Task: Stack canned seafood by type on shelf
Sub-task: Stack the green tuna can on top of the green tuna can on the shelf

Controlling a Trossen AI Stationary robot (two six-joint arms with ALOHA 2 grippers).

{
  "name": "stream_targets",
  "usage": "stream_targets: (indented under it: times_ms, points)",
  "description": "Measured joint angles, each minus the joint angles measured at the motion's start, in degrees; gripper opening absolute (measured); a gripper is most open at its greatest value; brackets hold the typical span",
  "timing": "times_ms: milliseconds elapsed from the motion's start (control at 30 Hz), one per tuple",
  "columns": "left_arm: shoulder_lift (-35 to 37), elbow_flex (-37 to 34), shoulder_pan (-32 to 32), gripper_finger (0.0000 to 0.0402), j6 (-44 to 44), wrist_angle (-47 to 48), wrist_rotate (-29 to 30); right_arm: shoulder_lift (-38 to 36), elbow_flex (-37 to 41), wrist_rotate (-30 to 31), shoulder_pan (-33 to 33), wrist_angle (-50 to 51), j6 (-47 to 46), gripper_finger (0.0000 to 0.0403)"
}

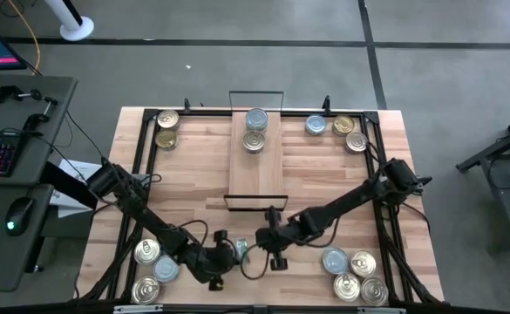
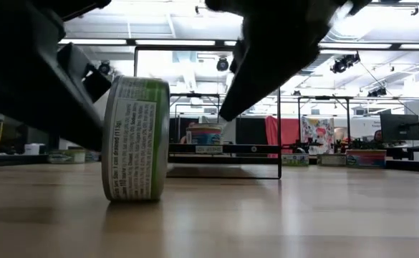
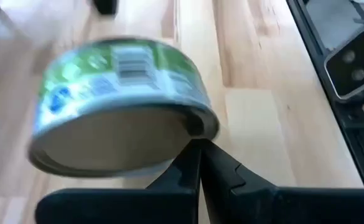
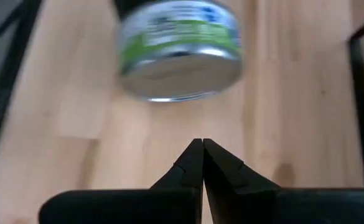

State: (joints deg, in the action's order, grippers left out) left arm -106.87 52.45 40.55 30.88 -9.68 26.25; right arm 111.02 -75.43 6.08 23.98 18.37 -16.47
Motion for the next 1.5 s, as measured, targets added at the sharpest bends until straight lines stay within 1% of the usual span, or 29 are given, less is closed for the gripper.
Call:
stream_targets:
  times_ms: [200, 533, 667, 733, 800, 833, 900, 967, 1033, 1100, 1200, 1267, 1333, 1400, 1500]
  points:
    - [0.02, 0.00, -1.57, 0.0000, -2.06, -2.44, 0.47, -0.02, 1.19, 0.03, -2.09, -5.81, 1.96, 0.0000]
    - [0.02, 0.00, -4.70, 0.0000, -2.82, -8.44, -0.08, -0.02, 1.37, -1.15, -3.40, -6.92, 5.25, 0.0000]
    - [0.40, 0.02, -4.52, 0.0000, 0.58, -7.85, -0.80, -1.09, 1.37, 0.87, -3.34, -3.04, 5.08, 0.0000]
    - [2.09, 0.02, -4.10, 0.0000, 2.65, -5.32, -3.50, -2.85, 1.37, 2.25, -3.03, 1.24, 3.70, 0.0000]
    - [5.42, 0.04, -3.06, 0.0000, 4.81, 0.24, -5.07, -5.27, 1.37, 3.38, -2.32, 5.86, 1.70, 0.0000]
    - [7.58, 0.04, -2.25, 0.0000, 5.28, 4.04, -4.77, -6.29, 1.37, 3.34, -1.74, 7.25, 0.56, 0.0000]
    - [12.26, 0.04, -0.31, 0.0000, 5.56, 10.76, -1.79, -8.60, 1.37, 2.44, -0.06, 7.60, -2.03, 0.0000]
    - [16.69, 0.04, 1.42, 0.0000, 6.89, 17.79, 3.07, -10.23, 1.01, -0.48, 1.56, 4.18, -4.78, 0.0000]
    - [19.82, -0.71, 2.12, 0.0000, 8.77, 22.05, 6.74, -10.47, -0.45, -2.73, 3.08, 1.19, -7.29, 0.0000]
    - [22.11, -3.87, 1.99, 0.0000, 10.76, 21.55, 8.27, -9.15, -3.07, -3.07, 4.08, 2.05, -8.06, 0.0000]
    - [23.65, -9.68, 1.19, 0.0000, 13.25, 13.96, 8.40, -6.09, -8.69, -1.90, 4.23, 7.42, -8.15, 0.0002]
    - [24.13, -12.61, 0.92, 0.0000, 13.50, 8.73, 8.38, -3.79, -13.13, -2.21, 3.95, 11.30, -8.45, 0.0009]
    - [24.11, -14.27, 0.64, 0.0000, 13.54, 6.47, 8.25, -1.56, -16.93, -4.63, 3.53, 17.28, -9.14, 0.0026]
    - [24.11, -14.96, 0.61, 0.0000, 13.53, 6.61, 8.03, 0.43, -19.58, -5.71, 3.39, 21.70, -9.56, 0.0054]
    - [24.11, -15.91, 0.34, 0.0000, 13.41, 6.77, 7.83, 2.08, -20.96, -5.19, 3.52, 26.16, -12.27, 0.0114]
